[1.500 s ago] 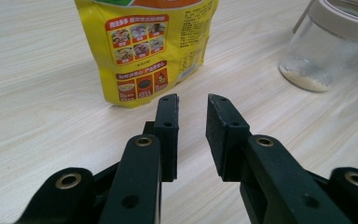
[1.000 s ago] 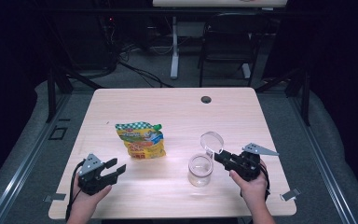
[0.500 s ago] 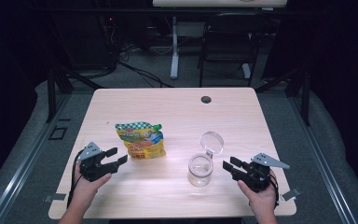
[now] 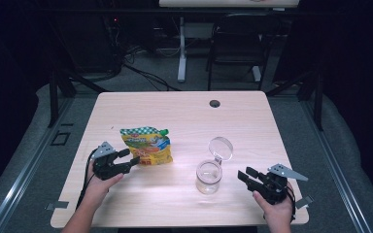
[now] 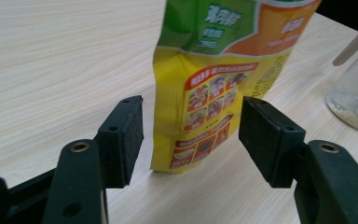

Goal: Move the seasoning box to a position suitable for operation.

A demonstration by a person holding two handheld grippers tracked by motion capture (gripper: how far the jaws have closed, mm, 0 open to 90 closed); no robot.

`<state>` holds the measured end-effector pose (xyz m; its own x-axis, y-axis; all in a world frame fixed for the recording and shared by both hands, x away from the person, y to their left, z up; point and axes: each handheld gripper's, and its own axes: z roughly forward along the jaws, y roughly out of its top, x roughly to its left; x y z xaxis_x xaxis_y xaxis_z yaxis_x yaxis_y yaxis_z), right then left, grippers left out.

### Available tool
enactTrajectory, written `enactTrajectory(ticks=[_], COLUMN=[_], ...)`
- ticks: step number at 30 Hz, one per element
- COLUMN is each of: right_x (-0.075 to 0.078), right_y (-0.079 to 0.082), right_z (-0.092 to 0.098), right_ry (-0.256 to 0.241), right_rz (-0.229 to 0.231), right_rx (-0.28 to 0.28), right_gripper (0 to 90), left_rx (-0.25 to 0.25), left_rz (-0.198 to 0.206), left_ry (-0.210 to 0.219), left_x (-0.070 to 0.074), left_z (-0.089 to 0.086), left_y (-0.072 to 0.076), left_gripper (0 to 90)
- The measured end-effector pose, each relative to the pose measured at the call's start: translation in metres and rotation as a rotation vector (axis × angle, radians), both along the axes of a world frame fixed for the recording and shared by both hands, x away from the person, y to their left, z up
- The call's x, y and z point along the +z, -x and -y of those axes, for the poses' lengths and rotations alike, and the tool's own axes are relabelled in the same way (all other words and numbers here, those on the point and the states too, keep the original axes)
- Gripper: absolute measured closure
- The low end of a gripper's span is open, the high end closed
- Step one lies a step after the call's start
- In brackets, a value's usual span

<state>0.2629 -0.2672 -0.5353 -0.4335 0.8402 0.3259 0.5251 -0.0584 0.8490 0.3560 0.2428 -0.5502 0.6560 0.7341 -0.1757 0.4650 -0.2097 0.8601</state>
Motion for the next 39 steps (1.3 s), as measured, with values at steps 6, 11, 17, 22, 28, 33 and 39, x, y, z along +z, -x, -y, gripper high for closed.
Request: enactTrajectory(ticks=[6, 11, 17, 22, 28, 33, 39], right_x=[0.000, 0.001, 0.001, 0.001, 0.000, 0.001, 0.000], right_y=[0.009, 0.014, 0.017, 0.016, 0.012, 0.009, 0.005], right_z=[0.008, 0.010, 0.011, 0.013, 0.011, 0.008, 0.007], right_ry=[-0.004, -0.007, -0.002, -0.004, -0.009, -0.005, -0.009], right_rz=[-0.002, -0.002, 0.000, -0.002, -0.004, -0.005, -0.006], right_rx=[-0.028, -0.036, -0.043, -0.049, -0.043, -0.029, -0.019], right_gripper=[54.6, 54.2, 54.1, 54.1, 54.1, 54.0, 54.0], left_rx=[-0.031, -0.012, 0.008, 0.004, -0.016, -0.024, -0.057], left_rz=[-0.011, -0.012, -0.036, -0.023, -0.017, -0.018, -0.017], left_ry=[0.007, -0.013, -0.005, -0.014, -0.027, -0.031, -0.045], left_x=[0.000, 0.000, 0.002, 0.003, 0.005, 0.007, 0.010], left_z=[0.004, 0.004, 0.002, 0.003, 0.002, 0.004, 0.008], left_y=[-0.006, -0.006, -0.005, -0.001, 0.008, 0.014, 0.021], left_gripper=[46.6, 53.2, 61.9, 64.8, 70.1, 74.5, 79.5])
